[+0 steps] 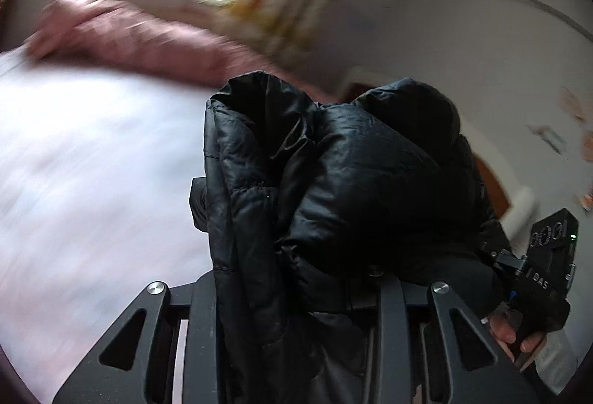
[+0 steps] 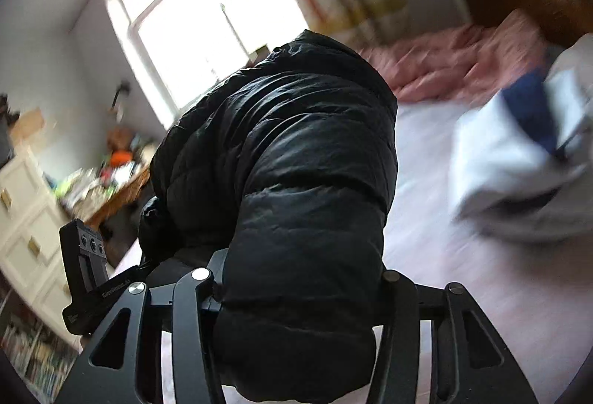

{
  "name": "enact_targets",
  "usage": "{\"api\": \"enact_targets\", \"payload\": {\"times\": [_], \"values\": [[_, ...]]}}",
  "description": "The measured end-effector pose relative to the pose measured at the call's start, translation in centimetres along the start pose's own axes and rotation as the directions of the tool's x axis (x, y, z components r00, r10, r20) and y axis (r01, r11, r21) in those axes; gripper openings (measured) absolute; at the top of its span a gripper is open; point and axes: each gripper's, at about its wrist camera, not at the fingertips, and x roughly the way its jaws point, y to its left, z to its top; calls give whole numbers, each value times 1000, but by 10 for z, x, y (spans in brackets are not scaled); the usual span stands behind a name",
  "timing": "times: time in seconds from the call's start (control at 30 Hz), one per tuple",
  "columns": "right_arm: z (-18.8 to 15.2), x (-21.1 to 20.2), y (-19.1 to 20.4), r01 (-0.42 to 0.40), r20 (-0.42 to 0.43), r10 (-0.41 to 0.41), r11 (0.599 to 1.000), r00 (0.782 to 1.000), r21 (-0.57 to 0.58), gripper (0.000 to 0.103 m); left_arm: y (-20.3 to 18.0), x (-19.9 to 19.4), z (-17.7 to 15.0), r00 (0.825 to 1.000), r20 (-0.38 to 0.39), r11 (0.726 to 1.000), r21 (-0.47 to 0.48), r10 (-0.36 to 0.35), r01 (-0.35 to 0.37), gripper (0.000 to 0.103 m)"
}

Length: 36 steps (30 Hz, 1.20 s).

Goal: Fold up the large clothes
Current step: 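Grasp the jacket bundle with both tools and lift it off the bed, then carry the jacket bundle with both tools toward the stack of folded clothes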

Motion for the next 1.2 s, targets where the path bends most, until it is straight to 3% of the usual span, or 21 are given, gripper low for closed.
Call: {"api": "enact_targets", "payload": {"times": [0.17,0.37,0.47,0.53,0.6,0.63,0.7,0.77,0.8,0.9,1.03,1.2], "values": [[64,-58,-48,118,142,-122,992,982,35,54,-69,83,47,986,-34,985,46,-164,165,31],[100,-88,-125,288,241,-320,944,916,159,55,-127,192,61,957,-115,958,80,-265,275,32],[99,-86,-171,324,232,-374,918,898,228,56,-134,251,53,950,-187,958,97,-250,271,34],[91,-68,-208,337,182,-395,898,900,283,57,-127,290,45,954,-221,967,106,-203,230,40],[79,-49,-244,331,115,-384,887,916,322,61,-114,316,34,974,-196,974,170,-114,148,67],[72,-37,-260,328,79,-373,883,924,335,64,-106,326,30,978,-194,982,152,-81,111,69],[62,-25,-278,310,55,-350,882,935,354,67,-102,331,30,981,-181,985,144,-69,96,77],[63,-21,-278,320,62,-362,882,930,346,68,-111,318,24,991,-132,979,202,12,15,93],[63,-21,-276,328,66,-370,882,927,338,68,-115,310,26,993,-100,971,237,57,-32,96],[67,-22,-271,351,72,-393,880,917,321,72,-125,286,31,996,-37,954,294,79,-65,98],[72,-32,-263,349,80,-388,887,918,302,80,-130,234,40,999,51,957,290,-16,0,103],[75,-52,-231,378,109,-417,887,903,264,85,-139,185,58,990,135,951,310,-42,-2,103]]}}
